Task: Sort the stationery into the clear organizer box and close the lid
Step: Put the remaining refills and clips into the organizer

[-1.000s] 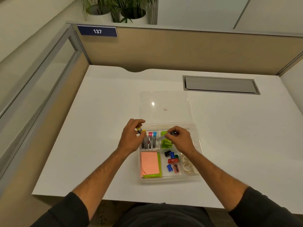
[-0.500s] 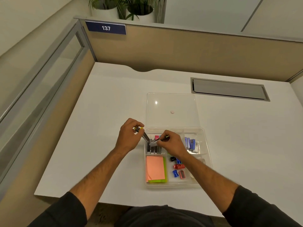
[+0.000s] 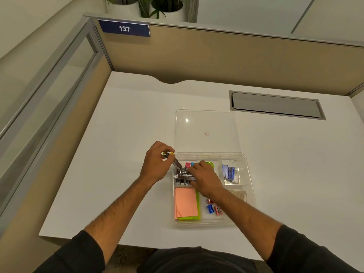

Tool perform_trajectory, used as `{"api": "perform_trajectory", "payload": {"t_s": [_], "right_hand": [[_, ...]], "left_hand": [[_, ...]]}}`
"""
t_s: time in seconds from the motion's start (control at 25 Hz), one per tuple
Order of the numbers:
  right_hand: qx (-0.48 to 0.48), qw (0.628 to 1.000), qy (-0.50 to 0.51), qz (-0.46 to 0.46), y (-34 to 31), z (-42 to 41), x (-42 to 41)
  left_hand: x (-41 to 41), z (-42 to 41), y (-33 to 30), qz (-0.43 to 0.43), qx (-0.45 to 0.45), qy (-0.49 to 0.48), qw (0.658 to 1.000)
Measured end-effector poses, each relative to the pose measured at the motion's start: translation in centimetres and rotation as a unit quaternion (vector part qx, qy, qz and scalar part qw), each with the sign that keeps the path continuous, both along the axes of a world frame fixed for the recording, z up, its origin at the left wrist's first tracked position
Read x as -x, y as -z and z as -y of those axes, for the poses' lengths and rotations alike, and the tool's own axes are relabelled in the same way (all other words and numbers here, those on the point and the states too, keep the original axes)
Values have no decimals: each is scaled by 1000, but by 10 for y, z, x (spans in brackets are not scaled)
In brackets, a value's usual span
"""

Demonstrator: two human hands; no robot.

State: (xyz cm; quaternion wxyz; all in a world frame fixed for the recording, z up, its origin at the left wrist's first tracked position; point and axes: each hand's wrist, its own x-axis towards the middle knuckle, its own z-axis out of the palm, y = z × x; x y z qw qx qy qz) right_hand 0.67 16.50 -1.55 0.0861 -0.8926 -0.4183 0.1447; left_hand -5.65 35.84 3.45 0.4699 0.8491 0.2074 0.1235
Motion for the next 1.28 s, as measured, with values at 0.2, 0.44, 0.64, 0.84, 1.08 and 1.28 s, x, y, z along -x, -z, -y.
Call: {"api": "perform_trajectory", "payload": {"t_s": [0.2,0.44,0.64,0.84,1.08,1.28], "right_hand": [[39,999,23,9,-3,-17,-2],[51,998,22,25,7,-25,-4],[-71,987,125,-76,3,-15,-14],[-231,914,213,-258,-20,-6,-23],[-232,896,231,-299,-24,-8,-28],[-171,943,190,-214,-9,-11,-30]], "left_hand": [[1,1,-1,9,5,2,1000],[3,0,-1,15,6,0,1000],[2,3,1,16,32,0,999],[-7,13,4,10,77,9,997],[-21,23,9,-8,125,56,991],[-22,12,23,-56,28,75,995]]}}
